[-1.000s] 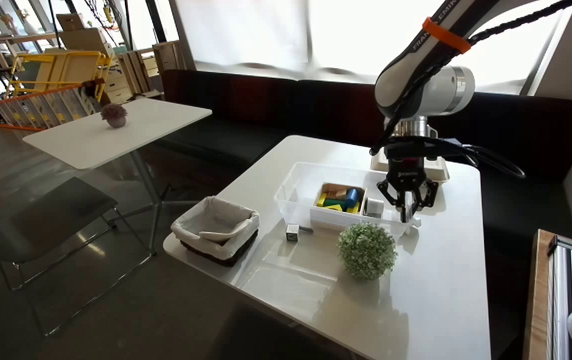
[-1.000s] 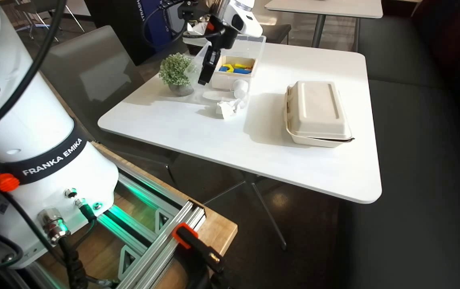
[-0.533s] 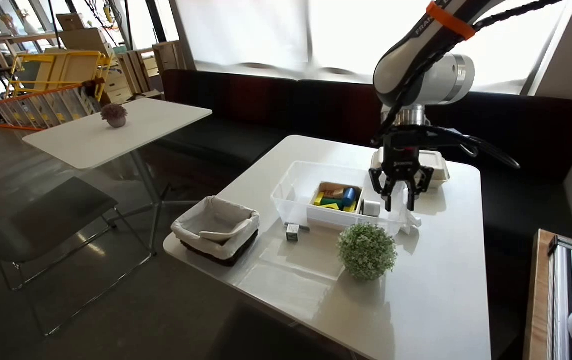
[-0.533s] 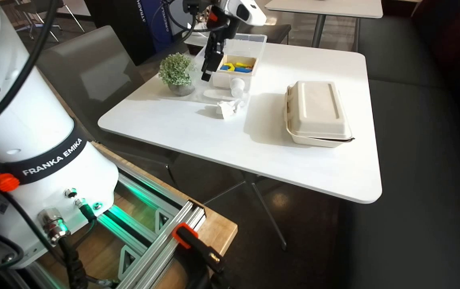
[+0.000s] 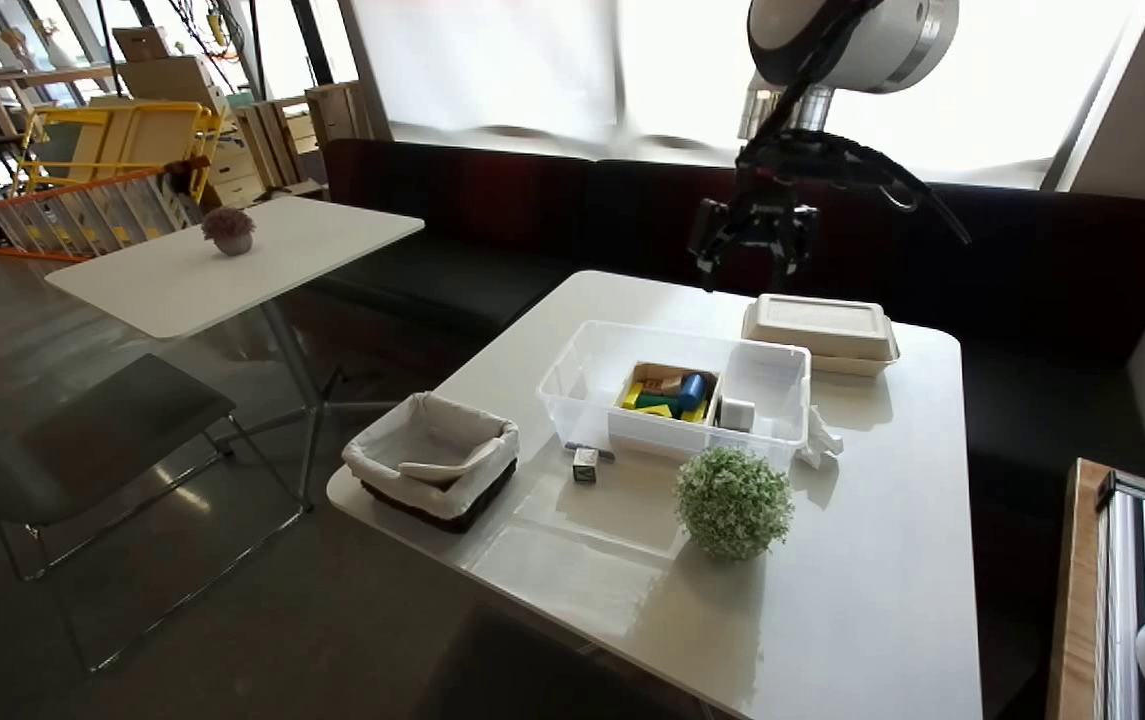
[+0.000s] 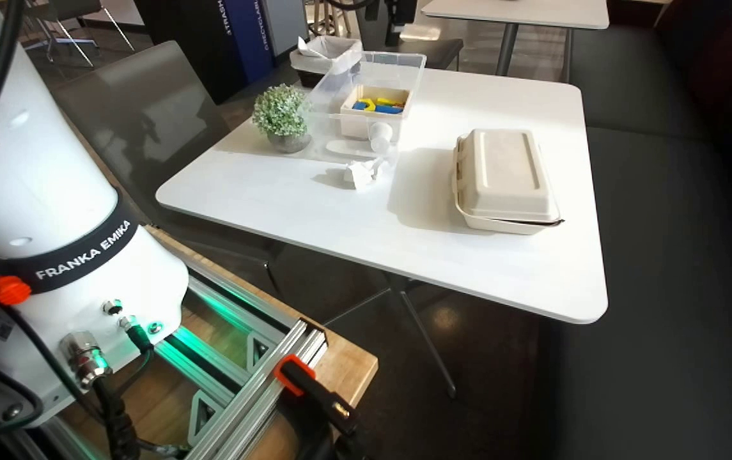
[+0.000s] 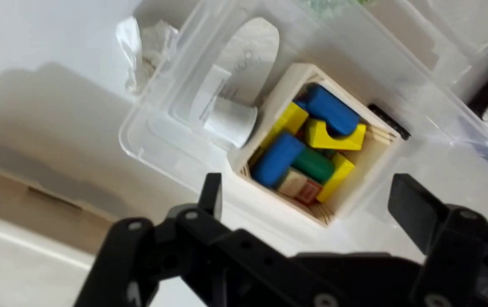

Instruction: Move the container to the left.

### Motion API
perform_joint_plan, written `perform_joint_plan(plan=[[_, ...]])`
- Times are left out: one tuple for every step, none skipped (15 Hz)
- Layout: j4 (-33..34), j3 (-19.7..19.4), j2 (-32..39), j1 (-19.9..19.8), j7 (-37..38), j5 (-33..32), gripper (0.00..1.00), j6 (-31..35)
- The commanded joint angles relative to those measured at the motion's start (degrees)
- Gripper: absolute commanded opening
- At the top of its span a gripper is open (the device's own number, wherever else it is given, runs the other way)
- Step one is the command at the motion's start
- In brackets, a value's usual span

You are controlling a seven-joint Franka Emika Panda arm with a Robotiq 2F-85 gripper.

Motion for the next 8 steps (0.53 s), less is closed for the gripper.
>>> perform_joint_plan(plan=[[3.48, -0.05, -0.42, 0.07, -9.02, 0.44, 1.00, 2.97], [4.71, -0.11, -0.48, 0.10, -11.98, 0.50, 1.00, 2.94], [5.86, -0.21, -0.22, 0.02, -14.48, -0.14, 1.00, 3.53], [7.03, -0.44, -0.22, -0.07, -18.19, 0.99, 1.00, 3.71], [8.03, -0.70, 0.06, -0.14, -22.04, 2.58, 1.00, 4.38], [6.70, -0.26, -0.39, -0.02, -15.84, 0.55, 1.00, 3.27], [7.53, -0.43, -0.38, -0.07, -18.19, 1.11, 1.00, 3.47], [8.05, -0.56, -0.37, -0.15, -19.48, 1.35, 1.00, 3.47]])
